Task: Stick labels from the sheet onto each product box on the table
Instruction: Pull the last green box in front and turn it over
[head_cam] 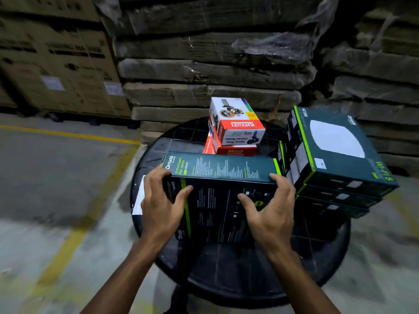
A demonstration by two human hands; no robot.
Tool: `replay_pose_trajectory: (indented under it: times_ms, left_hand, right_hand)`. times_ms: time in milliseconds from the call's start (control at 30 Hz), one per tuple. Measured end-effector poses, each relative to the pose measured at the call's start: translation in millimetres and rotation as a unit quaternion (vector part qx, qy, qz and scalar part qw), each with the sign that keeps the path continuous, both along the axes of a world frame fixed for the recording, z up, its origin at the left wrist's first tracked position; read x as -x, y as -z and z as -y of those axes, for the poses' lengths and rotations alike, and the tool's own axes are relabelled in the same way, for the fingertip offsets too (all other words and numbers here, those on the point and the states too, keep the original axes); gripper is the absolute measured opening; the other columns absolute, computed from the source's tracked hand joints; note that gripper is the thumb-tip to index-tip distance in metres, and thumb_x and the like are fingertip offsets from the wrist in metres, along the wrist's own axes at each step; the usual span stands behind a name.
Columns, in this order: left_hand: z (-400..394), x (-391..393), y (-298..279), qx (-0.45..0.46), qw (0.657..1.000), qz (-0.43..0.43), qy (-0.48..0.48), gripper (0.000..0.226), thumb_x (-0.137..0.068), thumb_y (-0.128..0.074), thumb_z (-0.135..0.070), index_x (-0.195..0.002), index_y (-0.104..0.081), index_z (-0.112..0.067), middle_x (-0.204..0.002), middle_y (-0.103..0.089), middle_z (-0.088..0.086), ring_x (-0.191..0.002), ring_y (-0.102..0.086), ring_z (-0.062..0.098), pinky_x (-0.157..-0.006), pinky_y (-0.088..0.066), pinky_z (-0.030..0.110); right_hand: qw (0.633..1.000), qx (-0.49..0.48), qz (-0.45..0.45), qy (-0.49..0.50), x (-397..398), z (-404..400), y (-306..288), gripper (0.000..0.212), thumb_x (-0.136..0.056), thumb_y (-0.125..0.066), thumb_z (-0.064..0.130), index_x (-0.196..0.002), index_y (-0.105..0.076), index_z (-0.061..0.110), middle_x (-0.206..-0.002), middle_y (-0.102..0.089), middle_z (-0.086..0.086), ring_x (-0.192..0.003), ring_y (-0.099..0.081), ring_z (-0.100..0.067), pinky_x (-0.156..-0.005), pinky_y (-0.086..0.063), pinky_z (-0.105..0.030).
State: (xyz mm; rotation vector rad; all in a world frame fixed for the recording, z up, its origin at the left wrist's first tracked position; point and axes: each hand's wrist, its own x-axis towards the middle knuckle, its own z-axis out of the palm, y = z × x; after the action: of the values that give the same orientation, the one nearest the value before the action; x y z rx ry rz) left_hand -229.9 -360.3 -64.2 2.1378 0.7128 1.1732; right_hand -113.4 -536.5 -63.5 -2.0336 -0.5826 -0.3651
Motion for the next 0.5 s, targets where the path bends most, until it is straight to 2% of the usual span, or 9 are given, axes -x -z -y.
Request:
replay_pose_trajectory:
  times_ms: [33,100,200,267,400,433,500]
  left_hand:
    - [4.2,5.3,2.8,-0.005,1.000,0.016,0.010,0.054,-0.076,-0.079,-0.022,-0.112,-0.040,-0.021,-0.125,-0.054,0.015,-0.112,-0.054,0.023,-0.081,-0.039,0.018]
    - [10.9,16.1,8.6,-0.017,0.999,0.038,0.029,0.051,-0.080,-0.076,-0.035,-0.111,-0.040,-0.017,-0.129,-0.051,0.018,-0.119,-0.053,0.028,-0.087,-0.045,0.026]
    - [16.0,29.0,18.2,-0.042,0.997,0.059,0.032,0.047,-0.081,-0.069,-0.037,-0.110,-0.043,-0.012,-0.129,-0.048,0.020,-0.122,-0.050,0.016,-0.087,-0.051,0.038]
    - [19.3,35.7,22.5,-0.053,0.996,0.066,0.032,0.046,-0.083,-0.068,-0.039,-0.108,-0.043,-0.010,-0.128,-0.047,0.024,-0.121,-0.047,0.005,-0.080,-0.053,0.038]
    - [24.3,45.5,29.7,-0.074,0.994,0.073,0.046,0.044,-0.089,-0.063,-0.047,-0.103,-0.042,-0.010,-0.126,-0.045,0.026,-0.125,-0.047,0.026,-0.082,-0.055,0.037]
    - [24.6,47.0,30.0,-0.079,0.993,0.073,0.050,0.044,-0.089,-0.063,-0.046,-0.102,-0.042,-0.009,-0.127,-0.044,0.024,-0.124,-0.047,0.029,-0.085,-0.053,0.032]
    - [24.7,49.0,29.7,-0.092,0.992,0.066,0.047,0.043,-0.087,-0.065,-0.041,-0.102,-0.042,-0.009,-0.125,-0.045,0.025,-0.122,-0.047,0.029,-0.089,-0.047,0.021]
  right_hand:
    - [1.000,-0.015,0.005,-0.003,5.1,4.2,2.8,0.074,-0.072,-0.085,0.027,-0.125,-0.035,0.025,-0.131,-0.044,-0.015,-0.123,-0.044,-0.029,-0.100,-0.038,-0.036]
    - [0.999,-0.039,0.011,-0.009,14.0,11.7,8.1,0.074,-0.069,-0.087,0.023,-0.122,-0.035,0.024,-0.130,-0.044,-0.019,-0.124,-0.044,-0.030,-0.102,-0.037,-0.036]
    - [0.997,-0.074,0.017,-0.016,23.2,20.5,17.8,0.074,-0.066,-0.089,0.016,-0.117,-0.037,0.021,-0.128,-0.044,-0.023,-0.123,-0.045,-0.031,-0.104,-0.038,-0.038]
    - [0.996,-0.088,0.015,-0.019,27.6,25.2,24.5,0.075,-0.063,-0.090,0.013,-0.115,-0.037,0.019,-0.130,-0.043,-0.025,-0.125,-0.044,-0.032,-0.105,-0.039,-0.039]
    - [0.994,-0.098,0.039,-0.019,34.5,30.9,32.5,0.075,-0.060,-0.091,0.007,-0.112,-0.037,0.015,-0.130,-0.041,-0.032,-0.125,-0.042,-0.030,-0.107,-0.033,-0.020]
    - [0.994,-0.097,0.044,-0.018,35.9,31.5,33.3,0.075,-0.060,-0.091,0.007,-0.112,-0.037,0.014,-0.130,-0.041,-0.033,-0.125,-0.042,-0.031,-0.107,-0.034,-0.022]
    - [0.995,-0.093,0.043,-0.017,37.4,31.2,33.0,0.075,-0.061,-0.091,0.009,-0.113,-0.037,0.016,-0.131,-0.041,-0.031,-0.126,-0.043,-0.034,-0.106,-0.039,-0.038]
